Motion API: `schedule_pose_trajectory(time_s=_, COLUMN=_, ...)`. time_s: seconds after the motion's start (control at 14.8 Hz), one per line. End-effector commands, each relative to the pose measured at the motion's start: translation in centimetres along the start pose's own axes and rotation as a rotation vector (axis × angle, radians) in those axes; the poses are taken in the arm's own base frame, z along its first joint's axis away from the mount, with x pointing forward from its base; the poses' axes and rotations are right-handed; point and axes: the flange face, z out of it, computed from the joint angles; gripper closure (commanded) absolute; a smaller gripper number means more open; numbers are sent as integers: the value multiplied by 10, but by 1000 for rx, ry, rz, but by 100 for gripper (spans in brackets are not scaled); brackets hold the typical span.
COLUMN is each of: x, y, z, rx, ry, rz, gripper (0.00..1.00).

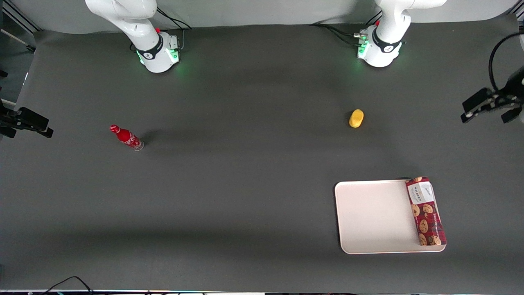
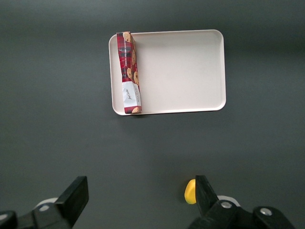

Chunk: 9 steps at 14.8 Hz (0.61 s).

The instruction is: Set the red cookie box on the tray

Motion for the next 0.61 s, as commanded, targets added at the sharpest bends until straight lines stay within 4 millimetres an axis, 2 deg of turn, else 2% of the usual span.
schedule_pose_trajectory(time_s=0.0, x=-11, y=11, z=-5, rx=62, ry=-16, rz=23, gripper=0)
schedule_pose_trajectory(time_s=0.54, x=-11, y=14, z=-9, rx=90, ry=-10, rz=40, gripper=0)
